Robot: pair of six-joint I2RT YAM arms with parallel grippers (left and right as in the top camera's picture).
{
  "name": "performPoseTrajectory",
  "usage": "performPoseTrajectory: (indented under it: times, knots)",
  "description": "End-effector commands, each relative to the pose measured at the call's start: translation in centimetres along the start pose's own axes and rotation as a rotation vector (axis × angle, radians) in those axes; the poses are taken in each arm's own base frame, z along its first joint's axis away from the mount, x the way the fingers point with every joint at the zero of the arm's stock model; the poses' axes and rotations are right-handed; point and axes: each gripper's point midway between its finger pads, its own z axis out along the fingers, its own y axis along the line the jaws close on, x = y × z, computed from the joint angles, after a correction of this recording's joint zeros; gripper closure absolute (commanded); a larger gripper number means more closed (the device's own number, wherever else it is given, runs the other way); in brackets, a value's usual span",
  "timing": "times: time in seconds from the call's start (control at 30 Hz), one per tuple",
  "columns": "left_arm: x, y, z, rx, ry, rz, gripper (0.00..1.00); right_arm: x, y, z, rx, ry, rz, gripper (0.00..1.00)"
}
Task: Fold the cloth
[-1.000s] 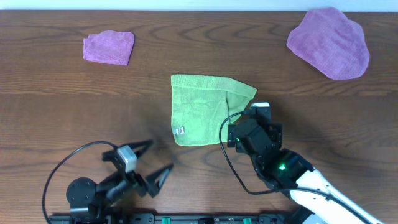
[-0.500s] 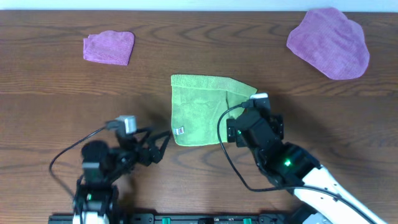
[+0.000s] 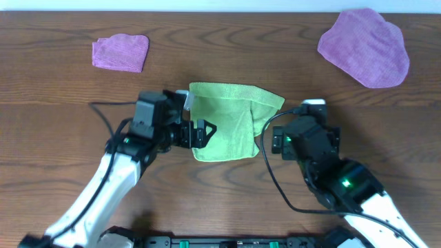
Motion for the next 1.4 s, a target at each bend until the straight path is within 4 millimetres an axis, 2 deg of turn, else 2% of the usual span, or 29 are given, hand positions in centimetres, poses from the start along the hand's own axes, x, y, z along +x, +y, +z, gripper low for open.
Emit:
performPoseTrajectory:
  times: [0.0,0.1,0.27,0.33,0.47,0.53,0.77,0.8,0.87,0.9,0.97,1.0,1.03,1.2,1.3,1.37]
  knots:
    - [-1.4,1.4,0.8,-0.086,0.013,0.061,0.09,-1.5,-0.9,-1.2,0.005,-0.046,0.031,0.01]
    - [-1.7,2.3,1.3,-0.137,0.060,0.064,0.13,-1.6,-1.2,-1.4,-0.006,-0.047,0.046,0.01]
    - [-2.7,2.9,1.9,-0.173,0.105,0.094,0.14,-1.4,-1.2,-1.1,-0.028,-0.028,0.066,0.02]
    - [-2.9,3.3,2.4,-0.187,0.118,0.090,0.25,-1.5,-1.2,-1.1,-0.033,-0.028,0.084,0.03]
    - [-2.2,4.3,3.3,-0.203,0.150,0.074,0.36,-1.6,-1.3,-1.1,-0.032,-0.027,0.094,0.06]
    - [-2.3,4.8,3.8,-0.220,0.161,0.070,0.37,-1.6,-1.3,-1.1,-0.032,-0.028,0.096,0.08]
    - [-4.8,5.2,4.5,-0.267,0.196,0.072,0.43,-1.9,-1.5,-0.9,-0.036,-0.032,0.122,0.09]
    - [-5.2,5.3,4.4,-0.279,0.199,0.070,0.43,-2.0,-1.6,-0.9,-0.035,-0.037,0.122,0.10]
    - [-6.0,5.9,3.8,-0.345,0.188,0.032,0.33,-2.4,-1.8,-0.8,-0.034,-0.047,0.124,0.10]
    - [-6.2,6.4,3.4,-0.385,0.179,-0.008,0.33,-2.5,-1.6,-0.8,-0.046,-0.049,0.112,0.10]
    - [-5.8,7.3,2.7,-0.464,0.173,-0.120,0.28,-2.7,-1.3,-0.8,-0.072,-0.049,0.087,0.11]
    - [-5.2,7.7,2.3,-0.492,0.185,-0.172,0.19,-2.7,-1.5,-0.7,-0.069,-0.049,0.086,0.11]
    - [-4.7,7.7,2.2,-0.501,0.198,-0.203,0.16,-2.7,-1.7,-0.7,-0.064,-0.049,0.084,0.11]
    - [-3.8,7.5,2.1,-0.495,0.225,-0.244,0.14,-3.0,-2.3,-0.6,-0.046,-0.058,0.058,0.11]
    - [-5.0,6.6,2.8,-0.432,0.186,-0.235,0.25,-3.1,-2.4,-0.5,-0.044,-0.058,0.057,0.10]
    - [-6.3,5.5,3.6,-0.354,0.150,-0.202,0.27,-3.0,-2.4,-0.5,-0.043,-0.058,0.056,0.10]
